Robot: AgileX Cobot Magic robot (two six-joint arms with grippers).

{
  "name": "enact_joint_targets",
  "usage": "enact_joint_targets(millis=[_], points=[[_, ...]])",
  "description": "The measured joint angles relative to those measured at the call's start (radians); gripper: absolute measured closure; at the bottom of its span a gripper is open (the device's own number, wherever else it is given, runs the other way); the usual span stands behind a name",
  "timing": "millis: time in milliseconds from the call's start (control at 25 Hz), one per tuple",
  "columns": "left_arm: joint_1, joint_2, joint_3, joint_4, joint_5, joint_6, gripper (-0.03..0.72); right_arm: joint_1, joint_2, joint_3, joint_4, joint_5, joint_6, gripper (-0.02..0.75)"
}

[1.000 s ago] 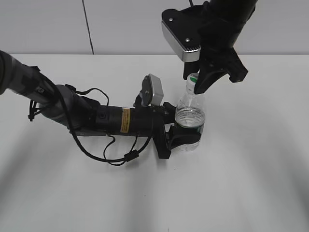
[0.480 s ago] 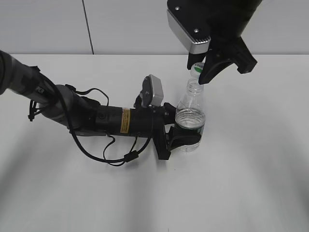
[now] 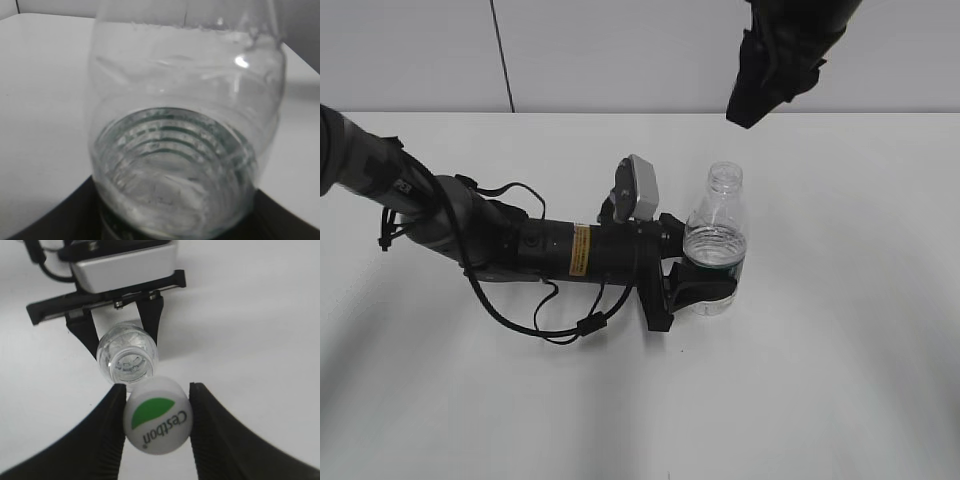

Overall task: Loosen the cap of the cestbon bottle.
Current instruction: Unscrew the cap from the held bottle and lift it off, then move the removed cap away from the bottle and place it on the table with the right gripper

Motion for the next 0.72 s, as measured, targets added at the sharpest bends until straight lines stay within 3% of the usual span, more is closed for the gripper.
enact_joint_targets(millis=[200, 440, 720], points=[[-0.001, 0.0, 0.0, 0.003, -0.002, 0.0, 0.302, -0.017, -0.009, -0.027, -0.068, -0.034, 0.427, 0.439], [-0.001, 0.0, 0.0, 0.004, -0.002, 0.0, 0.304, -0.133, -0.007, 0.028, -0.097, -0.047, 0.8, 0.439], [-0.001, 0.0, 0.0, 0.004, -0.002, 0.0, 0.304, -0.324, -0.007, 0.232, -0.1, -0.107, 0.925, 0.44]])
